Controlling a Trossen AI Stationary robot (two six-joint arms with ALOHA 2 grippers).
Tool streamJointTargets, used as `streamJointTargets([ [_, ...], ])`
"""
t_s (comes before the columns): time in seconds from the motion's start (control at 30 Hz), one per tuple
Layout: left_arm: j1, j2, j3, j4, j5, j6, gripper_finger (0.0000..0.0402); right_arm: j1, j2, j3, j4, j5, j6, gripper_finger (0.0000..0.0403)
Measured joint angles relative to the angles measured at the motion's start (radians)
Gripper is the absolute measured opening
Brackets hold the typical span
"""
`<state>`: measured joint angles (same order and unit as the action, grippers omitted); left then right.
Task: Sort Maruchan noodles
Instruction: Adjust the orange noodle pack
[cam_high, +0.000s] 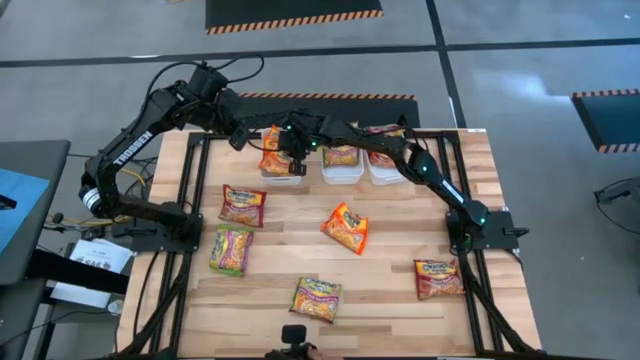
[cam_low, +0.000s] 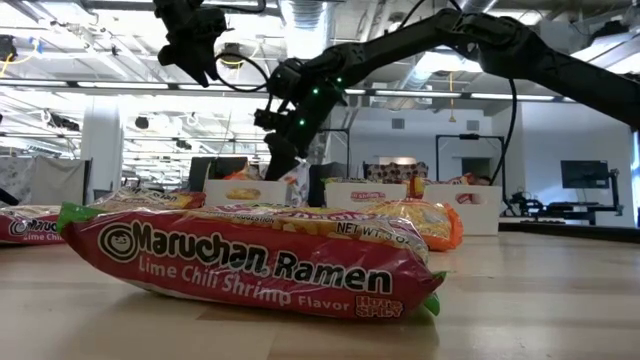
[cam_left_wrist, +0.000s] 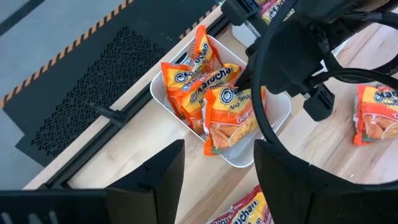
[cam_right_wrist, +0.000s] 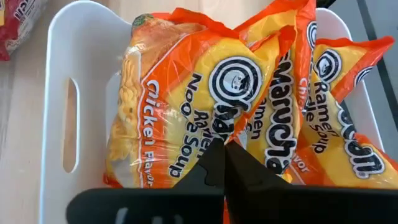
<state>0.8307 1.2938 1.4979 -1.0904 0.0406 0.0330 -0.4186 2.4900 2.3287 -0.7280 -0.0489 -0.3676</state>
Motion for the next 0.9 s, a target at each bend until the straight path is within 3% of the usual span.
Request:
streamJointTargets([
  [0.37,0.000,0.000,0.000,0.000,0.000,0.000,0.0178,-0.001,-0.058,0.024,-0.031,0.088,-0.083,0.0005],
  [0.8,0.000,0.000,0.000,0.002,0.000,0.000,0.0178,0.038,-0.091,0.027,-0.042,0.104,-0.486,0.0004],
  [0.9,0.000,0.000,0.000,0.003,0.000,0.000,0.0178,0.059,-0.081,0.027,-0.045,0.184,-0.565,0.0004],
])
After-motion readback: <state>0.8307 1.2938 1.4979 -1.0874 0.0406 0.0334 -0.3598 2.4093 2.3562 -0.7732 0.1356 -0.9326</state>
